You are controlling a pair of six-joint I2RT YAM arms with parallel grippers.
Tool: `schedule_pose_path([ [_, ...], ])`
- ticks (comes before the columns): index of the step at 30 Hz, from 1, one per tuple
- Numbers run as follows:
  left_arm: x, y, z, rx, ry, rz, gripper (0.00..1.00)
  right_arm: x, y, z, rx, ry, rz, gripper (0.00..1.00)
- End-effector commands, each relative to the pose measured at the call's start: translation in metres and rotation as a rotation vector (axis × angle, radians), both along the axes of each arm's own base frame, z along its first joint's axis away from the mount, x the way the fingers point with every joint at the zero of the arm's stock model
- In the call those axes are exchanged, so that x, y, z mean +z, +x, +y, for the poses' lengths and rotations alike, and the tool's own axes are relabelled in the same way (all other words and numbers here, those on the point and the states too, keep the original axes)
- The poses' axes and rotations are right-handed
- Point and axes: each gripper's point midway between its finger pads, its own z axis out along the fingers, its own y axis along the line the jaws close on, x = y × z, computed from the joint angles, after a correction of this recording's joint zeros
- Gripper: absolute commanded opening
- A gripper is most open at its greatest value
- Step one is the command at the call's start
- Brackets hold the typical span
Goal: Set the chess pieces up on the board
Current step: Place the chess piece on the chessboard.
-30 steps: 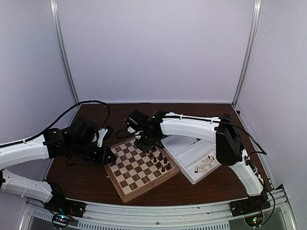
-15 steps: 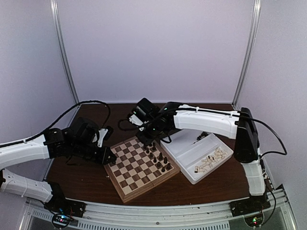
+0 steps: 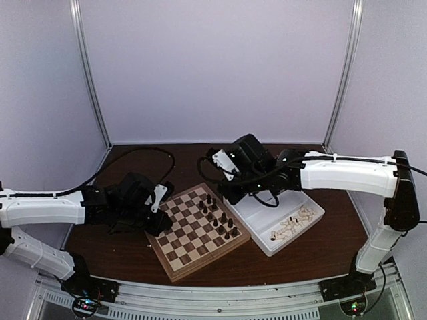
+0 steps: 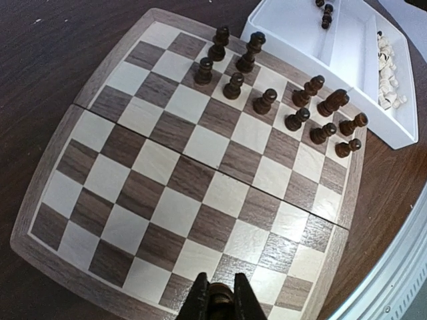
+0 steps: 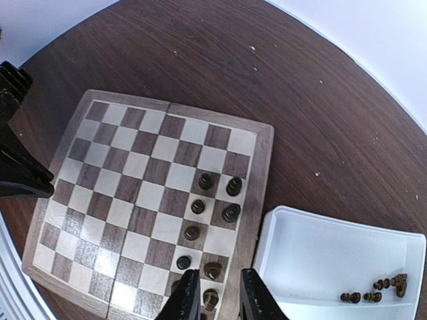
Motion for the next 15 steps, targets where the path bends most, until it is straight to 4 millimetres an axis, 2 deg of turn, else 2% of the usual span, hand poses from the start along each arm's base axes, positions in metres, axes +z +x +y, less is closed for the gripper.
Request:
schedule_pose_path([
  [1,0.004,0.012,-0.024,-0.064,-0.020,-0.077,0.01,-0.001,0.011,-0.036,-0.137,0.027,-0.051,0.23],
  [6,-0.005,0.018,-0.041,-0.096,-0.023,-0.064,0.01,-0.002,0.007,-0.084,-0.225,0.064,-0.107,0.24],
  [10,-0.017,0.020,-0.053,-0.113,-0.027,-0.048,0.01,-0.016,0.003,-0.125,-0.285,0.048,-0.154,0.25],
  [12,-0.022,0.022,-0.057,-0.113,-0.028,-0.044,0.03,-0.025,0.001,-0.140,-0.305,0.037,-0.157,0.25],
  [15,-0.028,0.024,-0.061,-0.117,-0.023,-0.042,0.03,-0.033,-0.003,-0.152,-0.313,0.041,-0.165,0.25],
])
